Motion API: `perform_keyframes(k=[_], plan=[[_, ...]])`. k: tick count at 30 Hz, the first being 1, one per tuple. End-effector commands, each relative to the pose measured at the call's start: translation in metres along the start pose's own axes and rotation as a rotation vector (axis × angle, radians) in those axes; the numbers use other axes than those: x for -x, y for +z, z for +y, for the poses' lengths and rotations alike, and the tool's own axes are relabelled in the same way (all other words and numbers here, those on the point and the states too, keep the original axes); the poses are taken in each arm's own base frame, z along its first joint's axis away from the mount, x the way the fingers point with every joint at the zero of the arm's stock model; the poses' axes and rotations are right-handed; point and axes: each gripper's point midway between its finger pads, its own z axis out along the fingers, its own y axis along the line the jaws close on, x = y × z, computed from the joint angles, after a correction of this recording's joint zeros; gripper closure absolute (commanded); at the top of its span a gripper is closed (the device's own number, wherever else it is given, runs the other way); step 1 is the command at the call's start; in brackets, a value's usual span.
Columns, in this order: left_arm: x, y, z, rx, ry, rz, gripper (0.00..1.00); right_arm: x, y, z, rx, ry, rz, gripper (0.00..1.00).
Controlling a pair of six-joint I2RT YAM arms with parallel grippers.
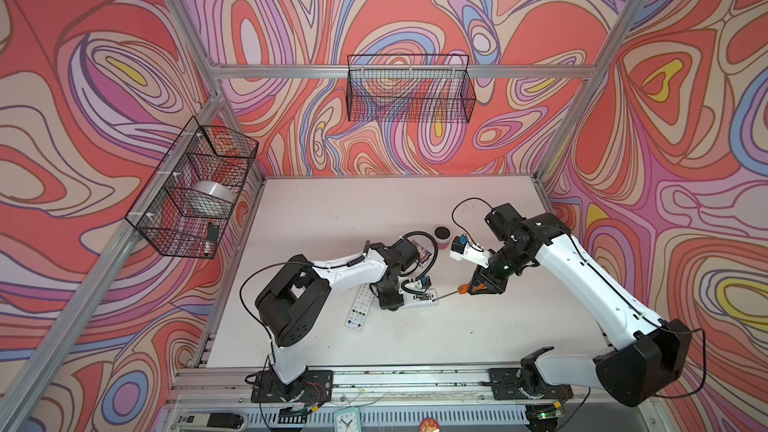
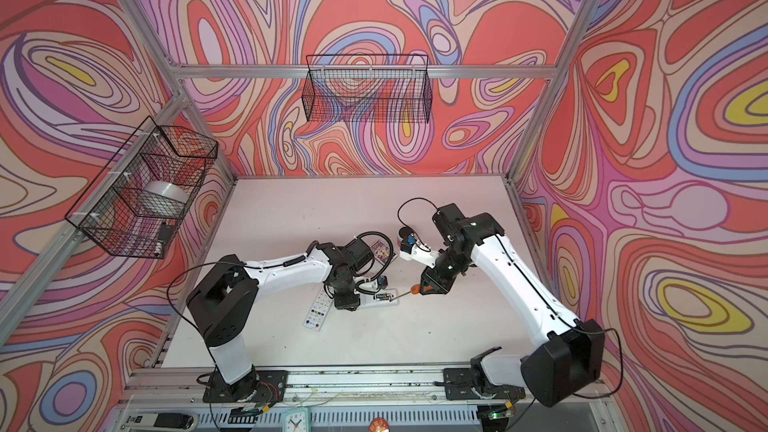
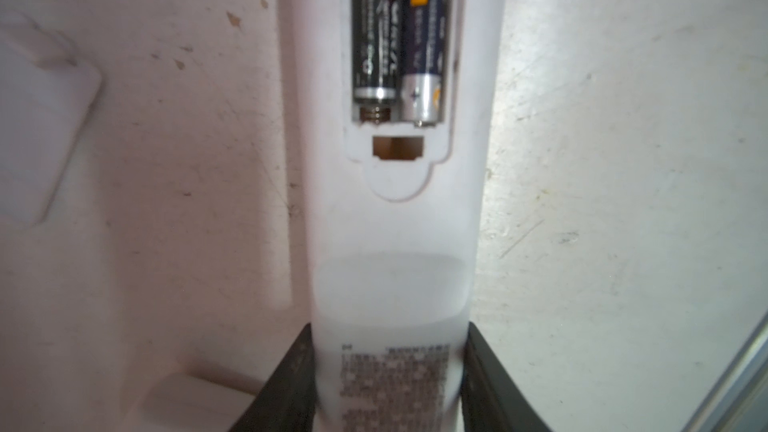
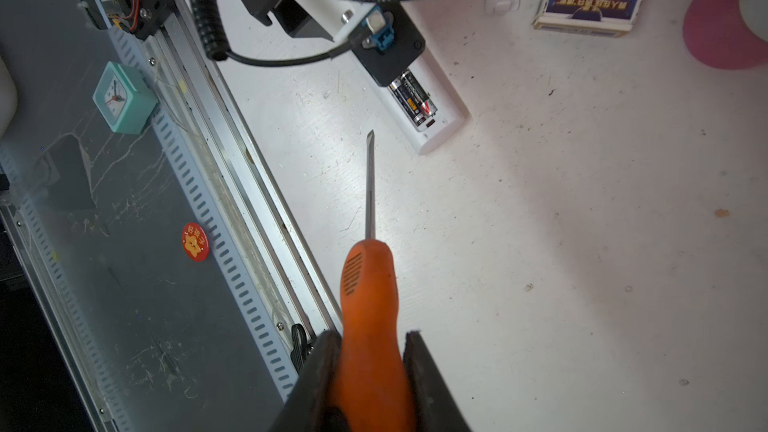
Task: Unload the batteries from the remote control
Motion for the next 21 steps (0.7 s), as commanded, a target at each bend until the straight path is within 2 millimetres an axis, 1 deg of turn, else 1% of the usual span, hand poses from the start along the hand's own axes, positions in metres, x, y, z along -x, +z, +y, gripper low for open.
perform_keyframes(k=[1,5,13,18,21], plan=[[-0.004,0.004,-0.001,0.008,0.0,0.029,0.88,0.004,0.003,-0.01,-0.045,-0.02,0.0,1.0],[-0.006,0.004,-0.002,0.002,0.007,0.04,0.88,0.011,0.006,-0.015,-0.041,-0.024,-0.013,1.0],[-0.005,0.004,-0.003,-0.004,-0.013,0.032,0.89,0.013,0.02,-0.029,-0.046,0.015,0.03,1.0],[-0.002,0.003,-0.002,-0.002,-0.018,0.027,0.89,0.016,0.025,-0.033,-0.034,0.033,0.038,1.0],[-0.002,0.003,-0.001,-0.003,-0.018,0.027,0.89,0.014,0.03,-0.034,-0.026,0.046,0.056,1.0]])
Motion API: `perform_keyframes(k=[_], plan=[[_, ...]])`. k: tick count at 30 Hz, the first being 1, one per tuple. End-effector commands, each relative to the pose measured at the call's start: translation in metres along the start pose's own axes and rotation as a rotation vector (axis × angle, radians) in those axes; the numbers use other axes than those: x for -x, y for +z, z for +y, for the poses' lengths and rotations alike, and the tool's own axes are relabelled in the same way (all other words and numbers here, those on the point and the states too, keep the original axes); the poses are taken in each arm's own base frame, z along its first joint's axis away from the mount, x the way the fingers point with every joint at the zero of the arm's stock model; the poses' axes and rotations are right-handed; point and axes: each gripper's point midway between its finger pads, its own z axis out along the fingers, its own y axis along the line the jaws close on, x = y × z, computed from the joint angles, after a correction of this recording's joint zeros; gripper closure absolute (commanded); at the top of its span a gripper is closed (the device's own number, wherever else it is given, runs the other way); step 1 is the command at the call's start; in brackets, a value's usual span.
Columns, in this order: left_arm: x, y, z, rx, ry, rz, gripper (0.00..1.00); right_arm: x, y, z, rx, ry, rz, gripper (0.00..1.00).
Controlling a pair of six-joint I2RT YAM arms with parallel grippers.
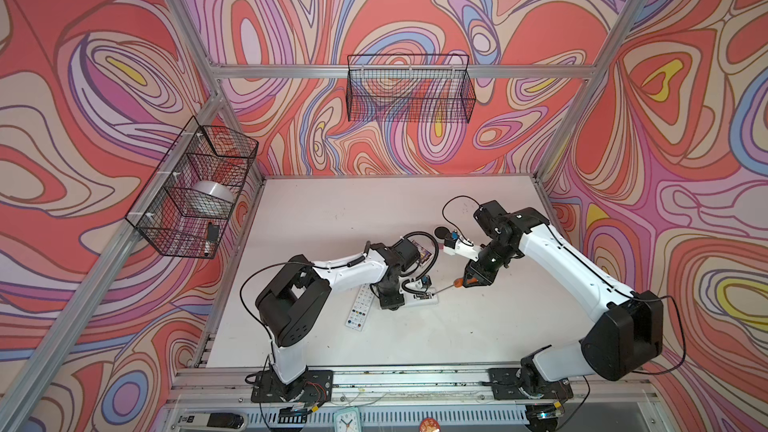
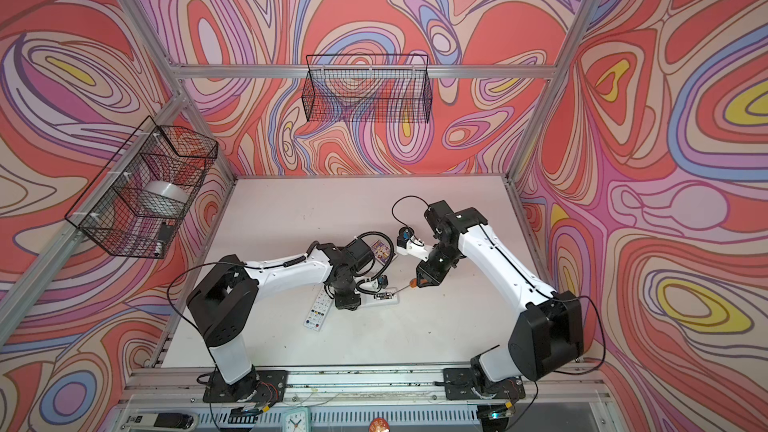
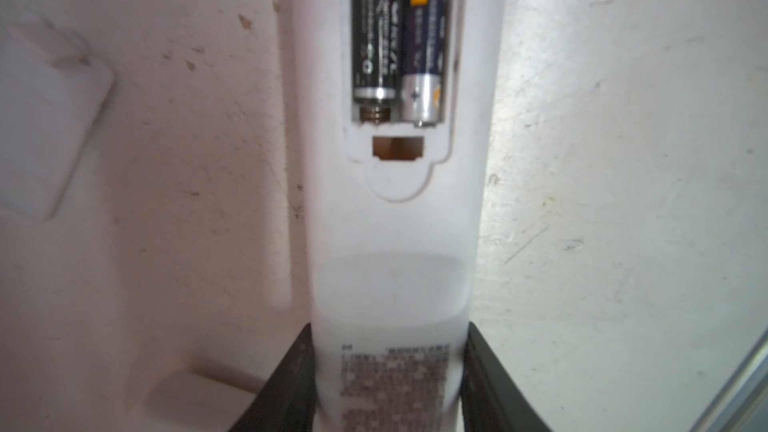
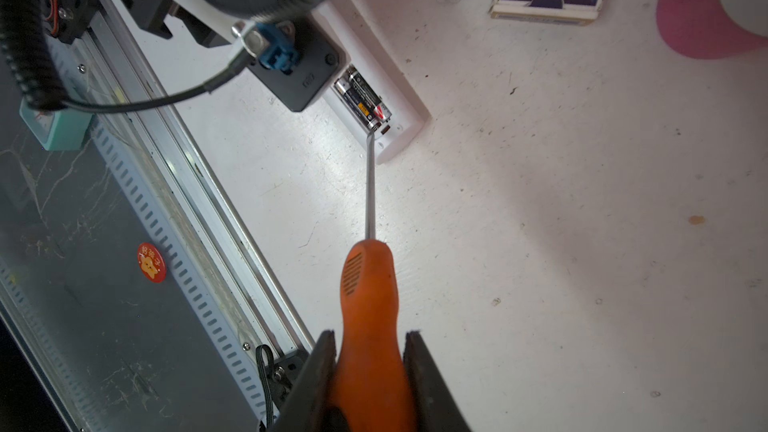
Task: Unload the batteries from the remote control
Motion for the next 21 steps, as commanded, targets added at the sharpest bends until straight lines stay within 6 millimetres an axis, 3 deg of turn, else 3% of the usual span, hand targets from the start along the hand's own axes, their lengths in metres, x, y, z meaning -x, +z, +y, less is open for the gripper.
perform_keyframes(k=[1,21], plan=[[-0.002,0.002,-0.002,-0.012,-0.003,0.025,0.89,0.002,0.004,-0.002,0.003,0.011,0.007,1.0],[-0.002,0.002,-0.004,-0.017,-0.003,0.026,0.89,0.002,0.022,-0.006,0.044,0.061,0.034,1.0]])
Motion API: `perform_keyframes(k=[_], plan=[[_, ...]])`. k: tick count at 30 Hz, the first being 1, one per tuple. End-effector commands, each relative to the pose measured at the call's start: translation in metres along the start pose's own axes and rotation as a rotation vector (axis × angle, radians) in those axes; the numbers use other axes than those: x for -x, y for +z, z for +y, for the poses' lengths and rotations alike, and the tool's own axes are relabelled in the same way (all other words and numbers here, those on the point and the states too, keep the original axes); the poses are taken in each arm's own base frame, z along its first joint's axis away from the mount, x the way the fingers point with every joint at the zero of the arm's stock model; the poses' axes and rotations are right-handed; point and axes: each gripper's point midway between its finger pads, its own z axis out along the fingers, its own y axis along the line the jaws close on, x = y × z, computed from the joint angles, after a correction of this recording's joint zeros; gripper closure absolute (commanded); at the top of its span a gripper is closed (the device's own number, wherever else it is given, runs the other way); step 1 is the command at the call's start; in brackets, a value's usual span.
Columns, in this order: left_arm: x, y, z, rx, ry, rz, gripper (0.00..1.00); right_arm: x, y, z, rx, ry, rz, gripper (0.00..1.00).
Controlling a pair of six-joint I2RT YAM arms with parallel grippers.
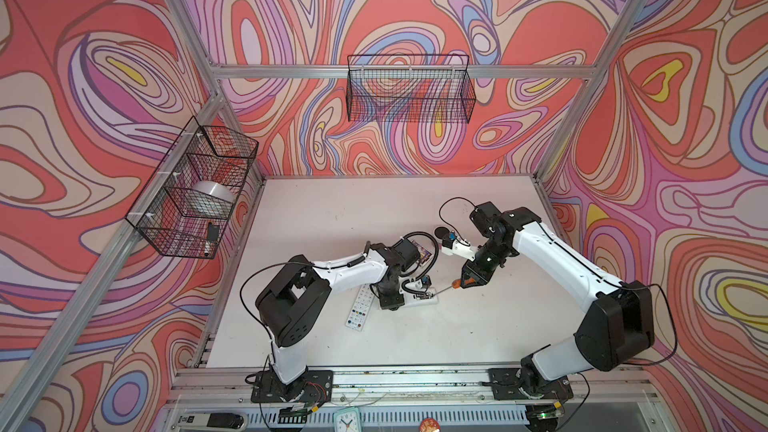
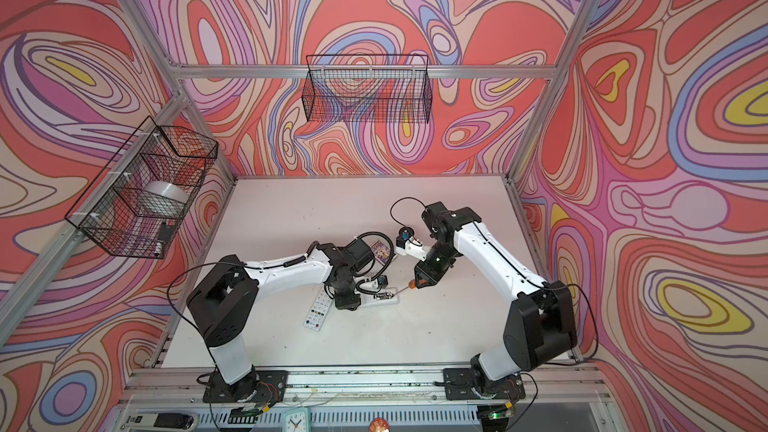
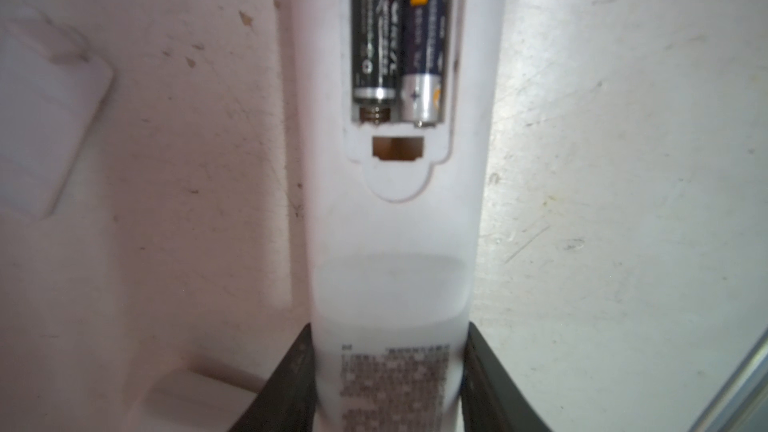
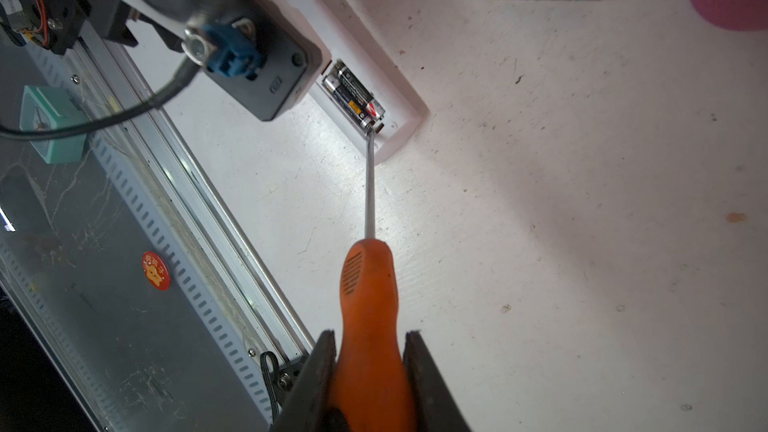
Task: Unload the batteries from the remote control
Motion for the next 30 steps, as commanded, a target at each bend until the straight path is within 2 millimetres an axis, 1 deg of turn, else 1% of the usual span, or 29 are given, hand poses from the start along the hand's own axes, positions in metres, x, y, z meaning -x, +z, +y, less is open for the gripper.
perform_keyframes(k=[1,10,17,25,28,30], plan=[[-0.001,0.003,-0.004,-0.017,0.001,0.024,0.89,0.001,0.01,-0.001,0.019,0.011,0.01,1.0],[0.001,0.001,-0.005,-0.017,-0.005,0.02,0.89,0.003,0.016,-0.001,0.036,0.024,-0.007,1.0],[-0.002,0.004,-0.009,-0.023,-0.012,0.028,0.9,0.005,0.02,0.002,0.067,0.057,-0.028,1.0],[-0.006,0.005,-0.009,-0.011,-0.01,0.033,0.9,0.007,0.017,-0.005,0.091,0.135,-0.058,1.0],[-0.006,0.005,-0.009,-0.012,-0.009,0.035,0.9,0.006,0.016,-0.009,0.08,0.142,-0.052,1.0],[-0.006,0.006,-0.009,-0.012,-0.006,0.031,0.9,0.009,0.015,-0.006,0.094,0.126,-0.068,1.0]])
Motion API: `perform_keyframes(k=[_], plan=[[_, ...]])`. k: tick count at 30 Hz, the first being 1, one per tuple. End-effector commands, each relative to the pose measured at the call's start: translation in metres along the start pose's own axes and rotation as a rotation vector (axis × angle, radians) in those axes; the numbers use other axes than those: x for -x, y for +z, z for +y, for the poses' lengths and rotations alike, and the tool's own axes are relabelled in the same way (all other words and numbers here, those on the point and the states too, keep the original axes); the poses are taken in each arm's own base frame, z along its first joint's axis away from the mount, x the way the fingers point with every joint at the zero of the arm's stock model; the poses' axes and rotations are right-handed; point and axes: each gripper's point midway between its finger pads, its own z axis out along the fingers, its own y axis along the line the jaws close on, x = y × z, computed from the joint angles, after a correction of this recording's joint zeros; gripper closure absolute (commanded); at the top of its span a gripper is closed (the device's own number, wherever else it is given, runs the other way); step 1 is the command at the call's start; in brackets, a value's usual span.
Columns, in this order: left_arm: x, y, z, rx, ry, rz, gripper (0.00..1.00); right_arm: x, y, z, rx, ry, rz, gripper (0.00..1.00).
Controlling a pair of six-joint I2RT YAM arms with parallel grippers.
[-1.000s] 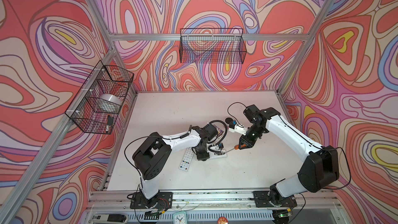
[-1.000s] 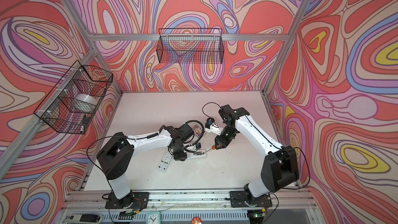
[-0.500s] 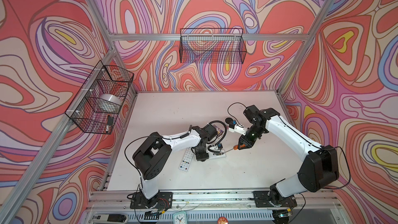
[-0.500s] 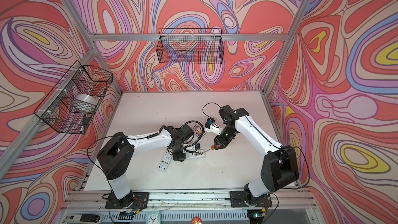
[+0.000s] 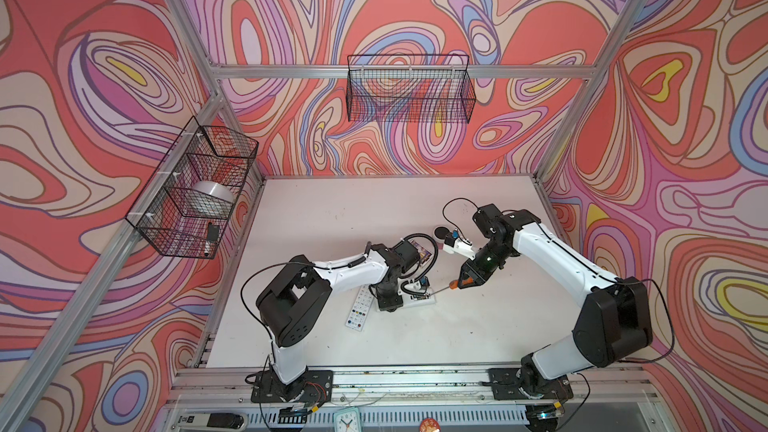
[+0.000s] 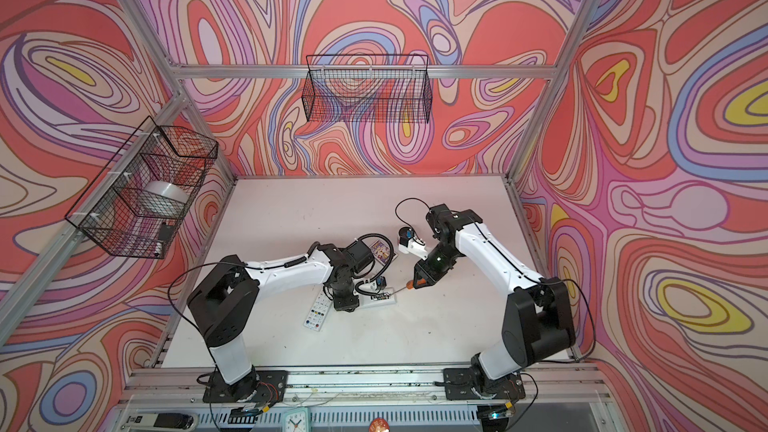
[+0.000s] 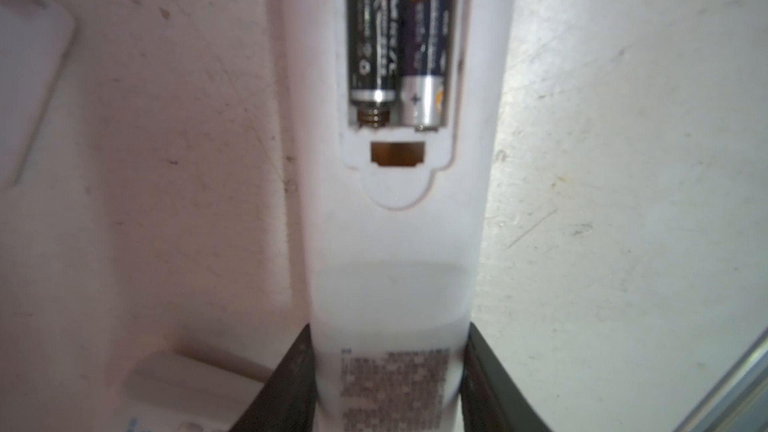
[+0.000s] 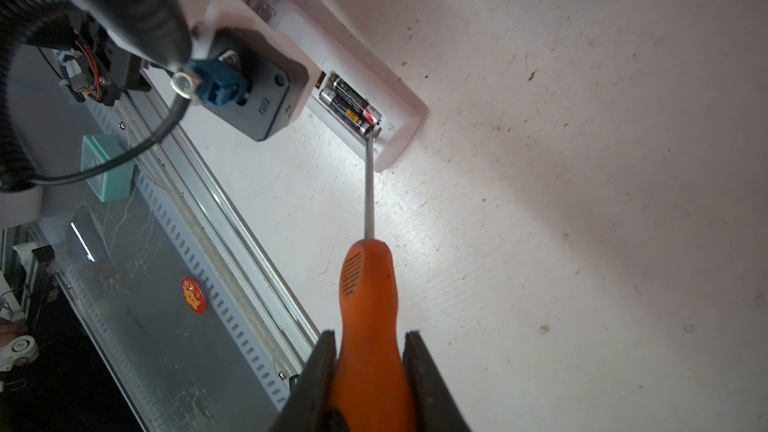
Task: Unload the batteries from the remote control
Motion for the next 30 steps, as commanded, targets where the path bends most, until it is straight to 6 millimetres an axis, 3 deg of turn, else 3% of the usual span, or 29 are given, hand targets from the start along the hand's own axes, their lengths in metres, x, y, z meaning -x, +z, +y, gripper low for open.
perform_keyframes(k=[1,9,19,25,30], plan=[[0.002,0.004,-0.007,-0.015,0.015,-0.009,0.9,0.009,0.004,0.0,0.026,-0.007,-0.031,1.0],[0.006,0.006,-0.009,-0.041,0.033,-0.011,0.9,0.025,-0.012,0.023,0.09,-0.13,-0.172,1.0],[0.008,0.01,-0.009,-0.062,0.033,0.011,0.91,0.027,-0.02,0.026,0.068,-0.14,-0.198,1.0],[0.008,0.008,-0.011,-0.073,0.02,0.005,0.91,0.026,-0.019,0.012,-0.001,-0.096,-0.174,1.0],[0.013,0.003,-0.018,-0.136,0.002,-0.02,0.91,0.037,-0.025,-0.008,-0.097,-0.028,-0.183,1.0]])
